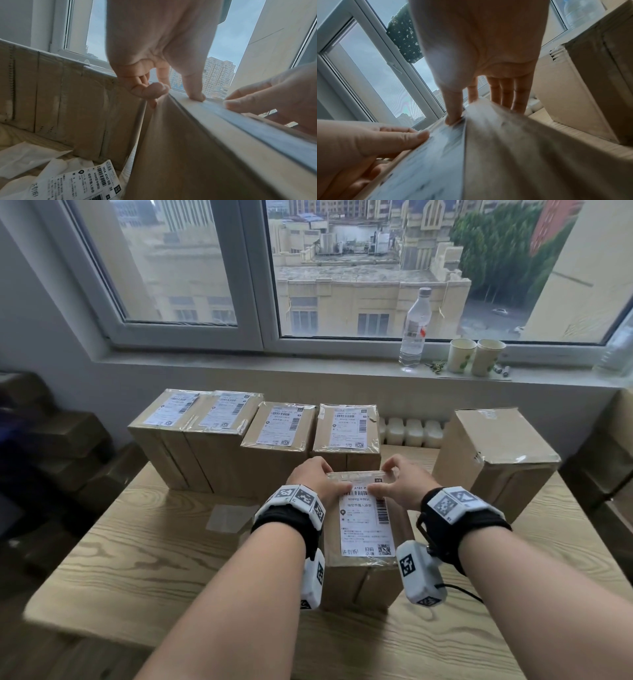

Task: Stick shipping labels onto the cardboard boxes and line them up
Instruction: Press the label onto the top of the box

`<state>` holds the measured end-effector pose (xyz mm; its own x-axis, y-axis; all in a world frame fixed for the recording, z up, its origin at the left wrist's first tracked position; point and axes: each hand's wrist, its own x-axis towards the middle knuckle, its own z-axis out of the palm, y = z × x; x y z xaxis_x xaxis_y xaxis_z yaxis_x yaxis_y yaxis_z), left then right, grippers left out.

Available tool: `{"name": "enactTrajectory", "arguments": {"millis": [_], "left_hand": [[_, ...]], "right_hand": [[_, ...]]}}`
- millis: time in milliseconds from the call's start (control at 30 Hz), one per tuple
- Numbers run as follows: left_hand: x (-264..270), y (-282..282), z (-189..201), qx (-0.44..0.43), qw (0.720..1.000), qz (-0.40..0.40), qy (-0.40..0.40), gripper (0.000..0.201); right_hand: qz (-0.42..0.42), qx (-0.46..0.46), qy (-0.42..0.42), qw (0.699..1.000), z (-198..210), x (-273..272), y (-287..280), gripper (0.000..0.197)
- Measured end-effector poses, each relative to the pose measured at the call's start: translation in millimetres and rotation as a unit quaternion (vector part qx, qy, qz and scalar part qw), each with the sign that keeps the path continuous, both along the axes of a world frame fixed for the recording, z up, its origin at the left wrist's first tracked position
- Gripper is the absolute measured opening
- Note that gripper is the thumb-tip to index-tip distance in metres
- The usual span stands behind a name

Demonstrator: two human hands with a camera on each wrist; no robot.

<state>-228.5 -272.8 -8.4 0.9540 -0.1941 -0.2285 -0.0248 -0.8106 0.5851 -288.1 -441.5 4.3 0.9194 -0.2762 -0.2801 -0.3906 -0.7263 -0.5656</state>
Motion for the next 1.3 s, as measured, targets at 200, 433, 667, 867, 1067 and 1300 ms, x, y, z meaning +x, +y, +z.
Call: {"name": "enactTrajectory", "arguments": {"millis": [200, 433, 667, 867, 1067, 1300], "left_hand": [[6, -5, 2, 0.006, 1.000, -0.007, 0.008, 0.025], [4, -8, 2, -0.001, 0.997, -0.008, 0.073, 0.039], [6, 2, 0, -0.081, 0.990, 0.030, 0.108, 0.039], [-3, 10, 7, -0.075, 0.988, 0.015, 0.135, 0.082], [-17, 11, 10, -0.053, 0.987, 0.014, 0.151, 0.101], [-38, 18, 7, -0.071, 0.985, 0.011, 0.158, 0.063]], "right_hand": [[-0.015, -0.048, -0.007, 0.999, -3, 9, -2, 0.021], [-0.020, -0.029, 0.007, 0.999, -4, 11, 3, 0.025], [-0.059, 0.026, 0.027, 0.998, -3, 8, -1, 0.041], [-0.072, 0.056, 0.064, 0.994, -3, -3, -2, 0.058], [-0.037, 0.055, 0.073, 0.995, 5, -18, 3, 0.027], [-0.019, 0.054, 0.086, 0.995, 10, -44, 7, 0.024]]}}
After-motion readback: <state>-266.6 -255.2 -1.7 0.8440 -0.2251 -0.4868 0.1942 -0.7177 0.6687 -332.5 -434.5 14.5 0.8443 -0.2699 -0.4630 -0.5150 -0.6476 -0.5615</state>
